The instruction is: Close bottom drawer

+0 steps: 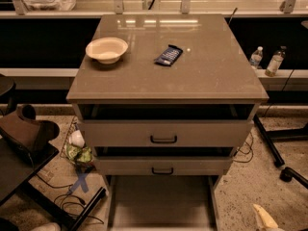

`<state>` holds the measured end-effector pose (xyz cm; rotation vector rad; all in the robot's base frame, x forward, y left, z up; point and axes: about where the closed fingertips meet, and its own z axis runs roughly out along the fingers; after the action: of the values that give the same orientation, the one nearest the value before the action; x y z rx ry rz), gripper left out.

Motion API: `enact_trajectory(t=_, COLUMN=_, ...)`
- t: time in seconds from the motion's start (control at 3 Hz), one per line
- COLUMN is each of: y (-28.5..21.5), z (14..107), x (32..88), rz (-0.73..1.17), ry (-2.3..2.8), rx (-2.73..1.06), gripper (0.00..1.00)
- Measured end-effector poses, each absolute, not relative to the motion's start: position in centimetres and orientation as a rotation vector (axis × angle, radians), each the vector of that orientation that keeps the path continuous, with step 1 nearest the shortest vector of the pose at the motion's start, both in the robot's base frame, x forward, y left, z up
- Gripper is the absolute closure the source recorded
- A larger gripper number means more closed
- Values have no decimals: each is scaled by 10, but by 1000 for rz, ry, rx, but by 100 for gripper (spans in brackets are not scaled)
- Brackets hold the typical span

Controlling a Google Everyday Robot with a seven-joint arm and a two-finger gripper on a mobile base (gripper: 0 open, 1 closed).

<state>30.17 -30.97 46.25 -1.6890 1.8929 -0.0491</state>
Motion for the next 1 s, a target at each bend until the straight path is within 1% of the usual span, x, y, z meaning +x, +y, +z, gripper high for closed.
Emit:
enact_trajectory(t=0.33, y=-307, z=453, x=300, rz=-18, ry=1900, rx=-1689, gripper=0)
enact_trajectory(t=0.67, y=-319, z=428, x=290, rz=31, ry=1924, rx=-1667, gripper=12)
enact_trajectory(t=1.0, y=-321, z=354, x=273, rz=188, ry=1913, rx=-1570, gripper=44)
